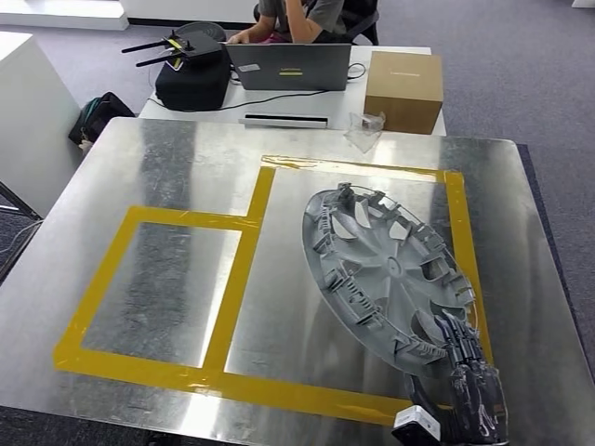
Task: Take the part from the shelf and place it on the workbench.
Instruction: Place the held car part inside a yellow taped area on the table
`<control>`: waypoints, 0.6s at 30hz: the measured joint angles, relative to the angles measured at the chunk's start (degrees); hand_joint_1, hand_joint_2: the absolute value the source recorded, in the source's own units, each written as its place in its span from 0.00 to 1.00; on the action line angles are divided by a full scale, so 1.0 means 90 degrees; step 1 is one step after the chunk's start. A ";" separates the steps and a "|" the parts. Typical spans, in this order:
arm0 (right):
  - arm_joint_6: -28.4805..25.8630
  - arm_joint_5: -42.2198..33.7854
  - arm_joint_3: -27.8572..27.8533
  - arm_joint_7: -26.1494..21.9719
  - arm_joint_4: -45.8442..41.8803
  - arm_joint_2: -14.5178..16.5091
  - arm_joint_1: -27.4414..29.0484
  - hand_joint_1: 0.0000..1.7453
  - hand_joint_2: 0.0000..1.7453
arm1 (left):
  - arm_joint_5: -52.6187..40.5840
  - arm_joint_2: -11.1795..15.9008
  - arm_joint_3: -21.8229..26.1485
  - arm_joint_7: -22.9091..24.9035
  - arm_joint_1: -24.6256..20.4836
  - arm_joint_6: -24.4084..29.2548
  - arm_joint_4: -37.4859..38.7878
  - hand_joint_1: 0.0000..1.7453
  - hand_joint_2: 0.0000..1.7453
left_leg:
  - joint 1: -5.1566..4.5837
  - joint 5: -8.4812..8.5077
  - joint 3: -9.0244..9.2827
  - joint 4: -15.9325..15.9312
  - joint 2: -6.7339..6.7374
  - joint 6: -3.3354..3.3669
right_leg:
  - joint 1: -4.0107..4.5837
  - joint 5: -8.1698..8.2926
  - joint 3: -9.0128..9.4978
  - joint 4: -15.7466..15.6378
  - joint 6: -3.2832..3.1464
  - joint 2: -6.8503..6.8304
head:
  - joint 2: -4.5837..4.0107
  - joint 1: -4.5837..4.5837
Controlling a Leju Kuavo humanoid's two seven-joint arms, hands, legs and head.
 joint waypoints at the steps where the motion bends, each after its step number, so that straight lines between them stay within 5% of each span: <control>1: 0.0082 -0.0127 -0.0022 -0.0030 -0.0001 0.0002 0.0000 0.00 0.00 | -0.0001 -0.0002 0.0002 0.0000 0.0000 0.0000 0.0000 0.00 0.00 | 0.0008 0.0001 -0.0002 -0.0007 0.0000 -0.0016 | 0.0015 -0.0001 0.0001 0.0001 -0.0022 0.0000 | 0.0001 0.0000; 6: 0.0485 -0.0740 -0.0130 -0.0140 -0.0002 0.0002 0.0016 0.00 0.00 | -0.0019 -0.0001 0.0033 0.0000 0.0001 -0.0017 0.0000 0.00 0.00 | 0.0050 0.0014 -0.0005 -0.0025 0.0002 -0.0272 | 0.0055 0.0011 0.0005 0.0006 -0.0094 -0.0003 | 0.0000 0.0005; 12: 0.0748 -0.0728 -0.0200 -0.0046 0.0048 -0.0046 0.0151 0.00 0.00 | -0.0075 0.0004 0.0052 0.0011 0.0005 -0.0050 0.0000 0.00 0.00 | 0.0019 0.0035 -0.0011 -0.0022 0.0002 -0.0276 | 0.0020 0.0049 0.0014 -0.0005 -0.0088 -0.0012 | 0.0001 0.0006; 18: 0.1067 0.0199 -0.0178 0.0684 0.0107 -0.0356 0.0230 0.00 0.00 | -0.0135 0.0000 0.0053 0.0075 -0.0015 -0.0062 0.0000 0.00 0.00 | -0.0007 0.0043 -0.0017 -0.0017 0.0002 -0.0256 | -0.0006 0.0060 0.0020 -0.0028 -0.0070 -0.0016 | 0.0000 0.0007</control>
